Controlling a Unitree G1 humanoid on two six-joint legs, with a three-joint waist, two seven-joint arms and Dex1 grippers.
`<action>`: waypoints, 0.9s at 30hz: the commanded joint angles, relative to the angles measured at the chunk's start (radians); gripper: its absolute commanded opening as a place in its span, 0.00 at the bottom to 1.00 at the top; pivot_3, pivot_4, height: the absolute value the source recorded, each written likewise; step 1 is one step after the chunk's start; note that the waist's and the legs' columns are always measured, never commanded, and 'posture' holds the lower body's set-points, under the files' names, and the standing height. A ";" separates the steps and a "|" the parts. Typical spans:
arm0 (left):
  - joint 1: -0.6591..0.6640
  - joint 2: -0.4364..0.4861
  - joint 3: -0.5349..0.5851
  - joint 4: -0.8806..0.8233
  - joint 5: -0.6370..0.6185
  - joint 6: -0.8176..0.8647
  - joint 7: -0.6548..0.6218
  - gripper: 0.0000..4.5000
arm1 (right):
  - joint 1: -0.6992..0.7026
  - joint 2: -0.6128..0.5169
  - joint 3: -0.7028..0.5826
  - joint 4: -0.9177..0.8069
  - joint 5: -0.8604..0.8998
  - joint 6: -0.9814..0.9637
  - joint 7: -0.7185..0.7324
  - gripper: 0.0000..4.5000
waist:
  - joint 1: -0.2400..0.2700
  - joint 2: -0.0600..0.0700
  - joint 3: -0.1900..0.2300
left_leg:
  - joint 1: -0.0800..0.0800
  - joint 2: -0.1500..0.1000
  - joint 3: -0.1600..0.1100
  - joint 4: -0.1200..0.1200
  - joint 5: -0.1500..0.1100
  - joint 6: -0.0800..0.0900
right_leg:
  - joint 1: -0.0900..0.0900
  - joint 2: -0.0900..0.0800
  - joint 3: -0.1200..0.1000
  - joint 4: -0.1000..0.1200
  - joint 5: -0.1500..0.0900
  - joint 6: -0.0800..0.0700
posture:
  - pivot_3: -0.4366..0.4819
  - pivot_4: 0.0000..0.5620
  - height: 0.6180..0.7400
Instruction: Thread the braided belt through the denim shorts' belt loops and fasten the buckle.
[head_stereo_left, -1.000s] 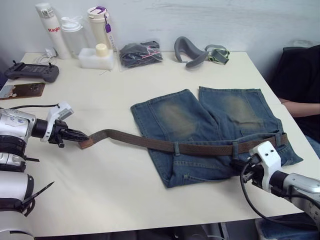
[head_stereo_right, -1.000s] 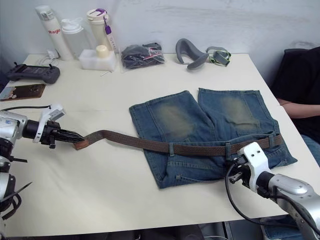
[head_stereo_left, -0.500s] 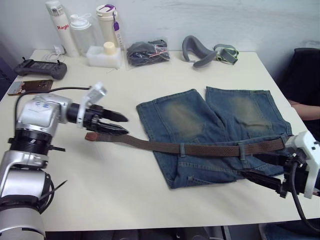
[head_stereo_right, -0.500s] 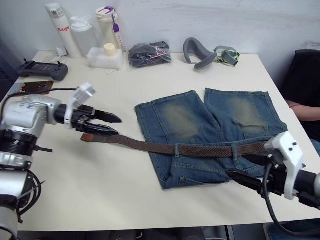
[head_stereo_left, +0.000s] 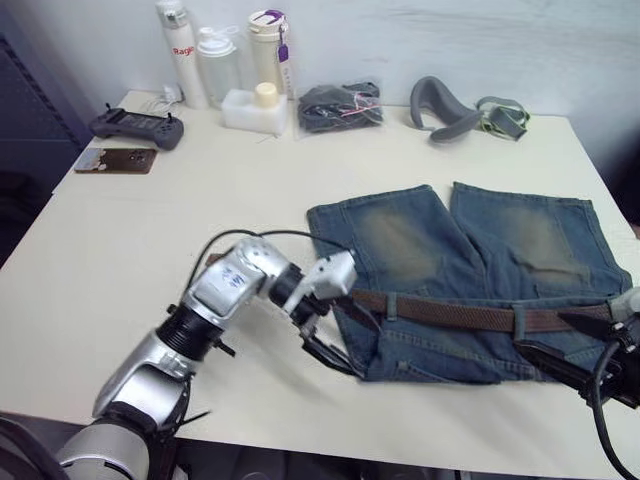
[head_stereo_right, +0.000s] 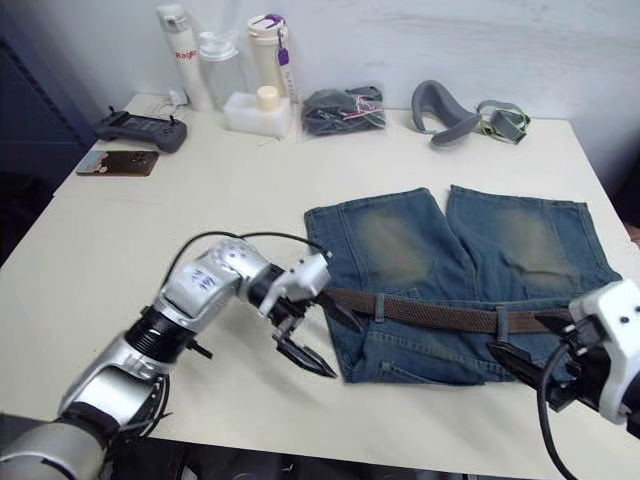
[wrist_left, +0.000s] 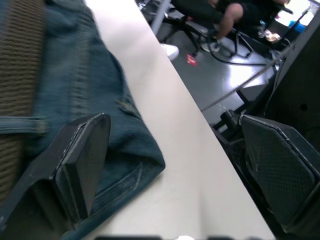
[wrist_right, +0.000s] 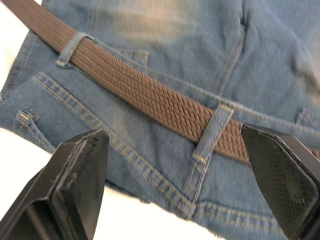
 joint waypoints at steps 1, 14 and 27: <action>-0.033 -0.051 0.001 0.060 0.044 -0.102 0.010 1.00 | 0.034 0.036 -0.071 -0.038 0.027 0.006 -0.043 0.99 | 0.005 0.000 0.000 | 0.001 -0.002 0.002 0.001 0.001 -0.002 | 0.000 0.000 0.001 0.000 0.000 0.000 | 0.48 0.27 1.00; -0.036 -0.189 -0.065 0.438 0.334 -0.583 0.140 0.14 | 0.030 0.005 -0.061 -0.010 0.006 -0.018 -0.119 1.00 | -0.012 0.000 0.000 | 0.003 -0.005 0.005 -0.003 -0.002 0.004 | -0.003 0.000 0.011 -0.001 0.000 0.001 | 0.48 0.27 1.00; -0.265 0.064 0.043 0.980 0.486 -0.794 0.320 0.02 | -0.072 -0.078 0.094 0.081 -0.094 -0.064 -0.074 1.00 | -0.050 -0.006 0.000 | 0.015 -0.004 0.007 -0.007 -0.002 0.003 | 0.002 0.004 0.012 0.002 0.000 0.001 | 0.48 0.27 1.00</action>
